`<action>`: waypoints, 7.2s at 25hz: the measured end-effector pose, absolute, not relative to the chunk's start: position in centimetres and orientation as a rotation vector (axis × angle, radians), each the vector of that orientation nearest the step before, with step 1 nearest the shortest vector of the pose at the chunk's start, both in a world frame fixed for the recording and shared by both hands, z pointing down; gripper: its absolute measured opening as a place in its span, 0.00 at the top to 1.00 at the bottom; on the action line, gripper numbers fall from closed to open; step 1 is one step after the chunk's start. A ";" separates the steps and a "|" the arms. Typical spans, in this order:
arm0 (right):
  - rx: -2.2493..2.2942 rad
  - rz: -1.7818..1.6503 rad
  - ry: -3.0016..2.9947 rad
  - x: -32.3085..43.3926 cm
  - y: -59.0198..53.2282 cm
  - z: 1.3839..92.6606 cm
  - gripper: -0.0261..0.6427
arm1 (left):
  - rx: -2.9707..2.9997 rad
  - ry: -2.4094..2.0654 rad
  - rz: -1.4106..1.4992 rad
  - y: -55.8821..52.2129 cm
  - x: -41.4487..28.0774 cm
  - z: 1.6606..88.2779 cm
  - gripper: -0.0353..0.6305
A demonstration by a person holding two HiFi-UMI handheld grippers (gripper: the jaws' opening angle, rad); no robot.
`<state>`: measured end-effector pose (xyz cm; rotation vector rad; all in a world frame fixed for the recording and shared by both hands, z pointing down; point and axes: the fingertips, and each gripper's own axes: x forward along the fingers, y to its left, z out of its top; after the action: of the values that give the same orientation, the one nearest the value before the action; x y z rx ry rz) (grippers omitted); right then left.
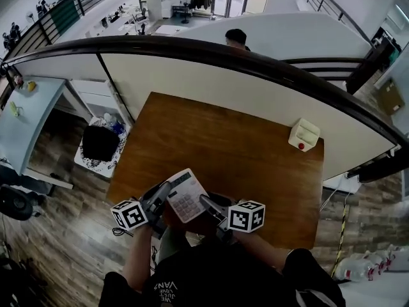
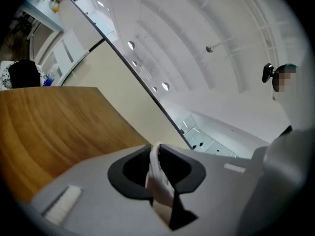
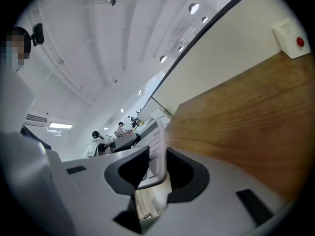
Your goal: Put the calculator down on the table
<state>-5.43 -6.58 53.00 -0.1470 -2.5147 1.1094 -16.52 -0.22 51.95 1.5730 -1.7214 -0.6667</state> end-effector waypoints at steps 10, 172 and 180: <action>0.108 1.193 -2.551 -11.3 -8.5 54.3 0.81 | 1.733 -1.518 -0.546 -4.9 -23.4 52.9 0.86; 0.131 0.733 -2.655 -6.0 -7.2 54.0 0.94 | 1.725 -2.137 -0.210 2.1 -15.6 52.0 0.93; 0.156 0.745 -2.632 -5.2 -7.2 54.7 0.94 | 1.687 -2.158 -0.184 3.2 -15.0 52.6 0.93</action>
<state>-5.24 -7.23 54.66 0.1558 -2.6318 0.7447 -15.00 3.20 52.57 1.6869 -2.1577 -0.1840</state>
